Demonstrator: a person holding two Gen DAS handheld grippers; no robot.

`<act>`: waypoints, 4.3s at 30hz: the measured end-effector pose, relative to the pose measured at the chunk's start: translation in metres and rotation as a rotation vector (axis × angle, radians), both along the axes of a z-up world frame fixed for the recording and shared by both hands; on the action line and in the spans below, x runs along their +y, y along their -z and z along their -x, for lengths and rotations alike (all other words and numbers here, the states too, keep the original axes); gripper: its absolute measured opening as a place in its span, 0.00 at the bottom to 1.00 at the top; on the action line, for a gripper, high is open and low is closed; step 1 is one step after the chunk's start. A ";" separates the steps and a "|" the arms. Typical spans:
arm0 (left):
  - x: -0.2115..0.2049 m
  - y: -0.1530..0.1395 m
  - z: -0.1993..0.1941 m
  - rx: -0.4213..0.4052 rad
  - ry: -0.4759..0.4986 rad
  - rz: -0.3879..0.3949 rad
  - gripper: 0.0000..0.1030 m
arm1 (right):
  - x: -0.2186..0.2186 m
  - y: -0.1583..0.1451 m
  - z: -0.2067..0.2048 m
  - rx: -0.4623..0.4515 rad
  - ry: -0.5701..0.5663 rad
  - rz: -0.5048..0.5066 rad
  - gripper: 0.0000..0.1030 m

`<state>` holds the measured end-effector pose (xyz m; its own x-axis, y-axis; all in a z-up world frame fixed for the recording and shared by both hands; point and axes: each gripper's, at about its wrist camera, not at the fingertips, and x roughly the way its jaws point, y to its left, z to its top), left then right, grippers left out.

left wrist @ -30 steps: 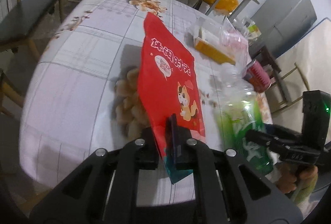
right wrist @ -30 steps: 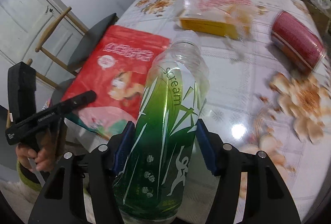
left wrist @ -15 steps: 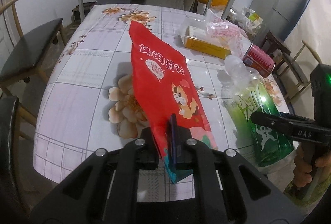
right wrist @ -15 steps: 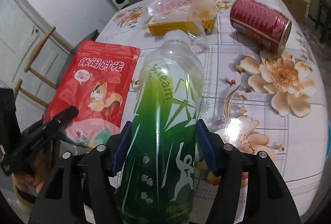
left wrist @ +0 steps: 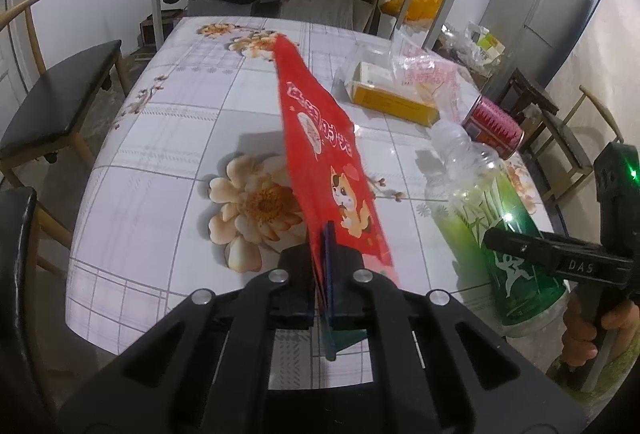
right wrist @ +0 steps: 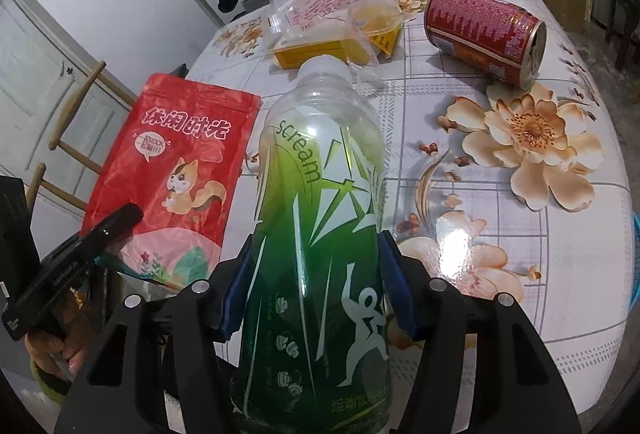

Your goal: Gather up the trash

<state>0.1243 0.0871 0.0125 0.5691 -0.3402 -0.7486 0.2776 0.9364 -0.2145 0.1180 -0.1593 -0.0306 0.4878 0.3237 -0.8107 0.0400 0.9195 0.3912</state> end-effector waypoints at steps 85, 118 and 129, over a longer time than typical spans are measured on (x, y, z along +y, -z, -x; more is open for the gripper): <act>-0.544 0.078 0.006 0.328 0.753 -0.155 0.42 | -0.422 0.214 0.199 0.150 1.106 -0.483 0.67; -0.320 -0.034 0.032 0.080 0.681 0.007 0.57 | -0.280 0.345 0.155 0.049 1.225 -1.253 0.71; -0.270 -0.033 0.039 0.053 0.614 0.027 0.57 | -0.289 0.350 0.132 0.028 1.295 -1.227 0.20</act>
